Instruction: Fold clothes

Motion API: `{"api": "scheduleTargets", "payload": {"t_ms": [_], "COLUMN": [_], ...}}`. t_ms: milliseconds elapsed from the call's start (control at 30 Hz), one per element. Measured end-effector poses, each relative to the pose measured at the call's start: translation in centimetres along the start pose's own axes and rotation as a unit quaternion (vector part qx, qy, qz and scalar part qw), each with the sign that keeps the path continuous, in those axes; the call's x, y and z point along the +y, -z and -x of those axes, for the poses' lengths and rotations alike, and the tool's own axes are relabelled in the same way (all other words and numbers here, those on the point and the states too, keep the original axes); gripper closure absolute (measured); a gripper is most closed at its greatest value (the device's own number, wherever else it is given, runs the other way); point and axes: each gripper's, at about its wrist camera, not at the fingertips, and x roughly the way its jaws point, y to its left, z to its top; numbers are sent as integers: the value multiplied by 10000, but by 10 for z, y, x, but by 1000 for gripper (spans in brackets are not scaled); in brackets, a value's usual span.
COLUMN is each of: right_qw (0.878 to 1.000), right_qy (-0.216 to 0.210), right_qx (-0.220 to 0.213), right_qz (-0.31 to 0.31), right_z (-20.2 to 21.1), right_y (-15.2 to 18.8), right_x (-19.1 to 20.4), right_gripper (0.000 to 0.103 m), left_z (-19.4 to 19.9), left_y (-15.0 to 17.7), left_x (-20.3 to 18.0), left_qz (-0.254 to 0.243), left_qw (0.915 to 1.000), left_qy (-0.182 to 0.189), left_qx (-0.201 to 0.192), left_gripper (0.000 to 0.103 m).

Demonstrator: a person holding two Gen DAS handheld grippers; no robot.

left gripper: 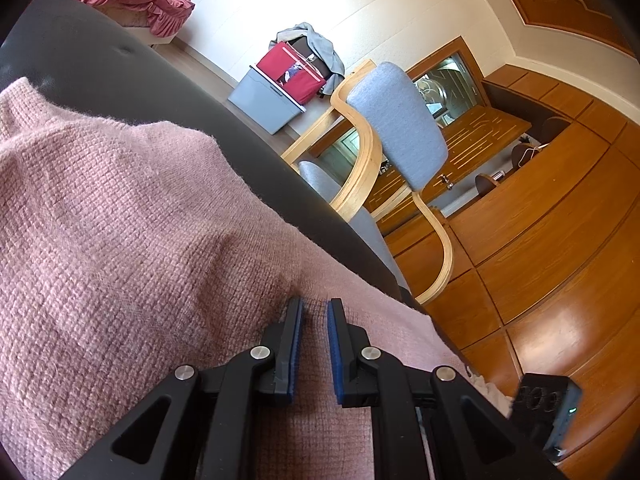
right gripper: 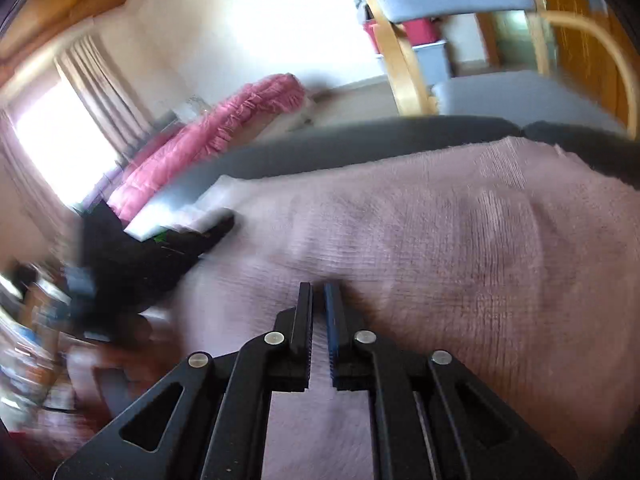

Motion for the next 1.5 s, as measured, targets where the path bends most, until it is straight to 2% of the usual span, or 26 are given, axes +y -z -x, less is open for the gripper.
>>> {"api": "scheduleTargets", "payload": {"t_ms": [200,267,367,667,733,800,867,967,1067,1167,1200,1233,1367,1433,1500], "right_qw": [9989,9991,9988,9984,9984,9984,9984,9984,9982,9979,9978,9977,9973,9972,9971], "right_qy": [-264,-237,-285,-336,-340,-340,-341,-347,-368,-402,-415,-431,-475,-498,-508], "right_qx": [-157,-157,-159,-161,-161,-163,-163,-163,-164,-168,-169,-170,-166,-161,-158], "right_qz": [-352,-323,-363,-416,-421,-419,-418,-419,-434,-474,-488,-500,-528,-540,-537], "right_z": [16,18,14,-16,-15,-20,-21,-21,-21,-21,-22,-21,-21,-21,-21], "right_y": [2,3,2,-12,-11,-13,-14,-15,-15,-16,-16,-16,-16,-16,-16], "right_x": [-21,-21,-18,-10,-9,-9,-10,-11,-12,-14,-14,-15,-17,-18,-18], "right_gripper": [101,100,100,100,100,100,100,100,100,100,100,100,100,100,100], "left_z": [32,49,73,124,129,133,130,101,53,6,-2,-4,19,34,50], "left_y": [-5,-5,-3,-2,-1,-2,-7,-20,-28,-28,-29,-31,-41,-45,-46], "left_x": [21,33,49,82,81,76,62,32,7,-2,-1,4,40,57,65], "left_qz": [432,430,262,814,871,932,819,369,-39,-460,-553,-575,221,579,760], "left_qw": [9990,9986,9970,9829,9804,9791,9810,9868,9923,9894,9870,9871,9906,9874,9805], "left_qy": [-98,-295,-688,-1292,-1373,-1371,-1259,-1198,-1140,-1370,-1491,-1484,-1306,-1333,-1543], "left_qx": [94,-36,-230,-1030,-1115,-1175,-1227,-1029,-477,159,219,159,-336,-629,-948], "left_gripper": [89,89,95,102,100,88,86,86,86,86,88,89,101,101,102]}}
